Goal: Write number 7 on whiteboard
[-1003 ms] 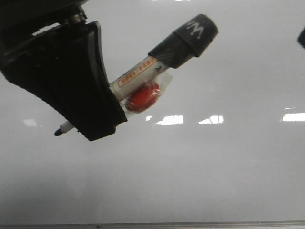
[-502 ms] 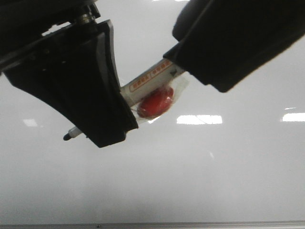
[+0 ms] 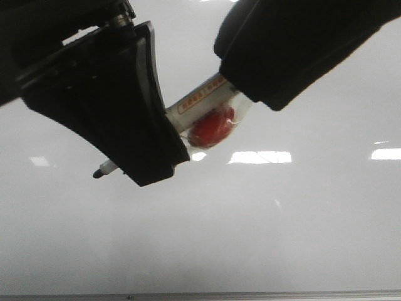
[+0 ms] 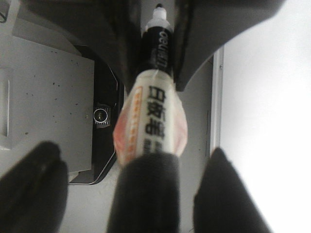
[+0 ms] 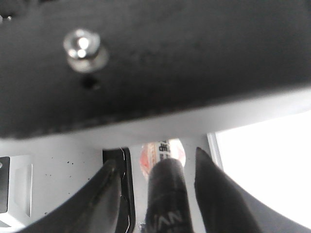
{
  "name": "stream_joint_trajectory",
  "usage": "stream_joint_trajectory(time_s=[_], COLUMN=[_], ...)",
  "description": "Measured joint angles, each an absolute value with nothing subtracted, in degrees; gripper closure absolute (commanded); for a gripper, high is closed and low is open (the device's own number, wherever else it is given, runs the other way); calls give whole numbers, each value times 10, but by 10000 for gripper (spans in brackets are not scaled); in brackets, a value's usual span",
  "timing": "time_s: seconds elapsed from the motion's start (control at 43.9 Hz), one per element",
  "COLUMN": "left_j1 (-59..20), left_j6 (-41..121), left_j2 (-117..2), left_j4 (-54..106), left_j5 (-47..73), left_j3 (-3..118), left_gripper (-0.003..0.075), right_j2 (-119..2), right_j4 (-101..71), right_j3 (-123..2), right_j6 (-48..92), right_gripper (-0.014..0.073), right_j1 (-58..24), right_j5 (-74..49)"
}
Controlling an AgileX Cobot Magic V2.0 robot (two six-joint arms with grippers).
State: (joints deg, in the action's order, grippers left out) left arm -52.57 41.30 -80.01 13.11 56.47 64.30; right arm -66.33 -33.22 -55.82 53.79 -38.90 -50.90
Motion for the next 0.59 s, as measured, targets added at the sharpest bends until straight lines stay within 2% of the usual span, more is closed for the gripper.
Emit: stream_joint_trajectory(time_s=[0.114,0.319,0.365,0.456,0.502,0.593], left_j1=[-526,-527,-527,-527,-527,-527], left_j6=[413,417,417,417,417,417], left_j2=[-800,-800,-800,-800,-800,-800], left_j4=[131,131,131,131,131,131], left_j5=[557,556,556,556,556,554], left_j3=[643,643,643,643,643,643], left_gripper=[741,737,710,594,495,342], right_j2=[-666,-666,-666,-666,-666,-666], right_j4=[-331,-325,-324,-324,-324,-324], right_j3=[-558,-558,-558,-558,-558,-558], right_j6=[538,538,538,538,538,538], right_gripper=[298,482,534,621,653,659], right_j1=[-389,-389,-389,-389,-389,-389], right_j5=[-509,-505,-504,-504,-504,-507])
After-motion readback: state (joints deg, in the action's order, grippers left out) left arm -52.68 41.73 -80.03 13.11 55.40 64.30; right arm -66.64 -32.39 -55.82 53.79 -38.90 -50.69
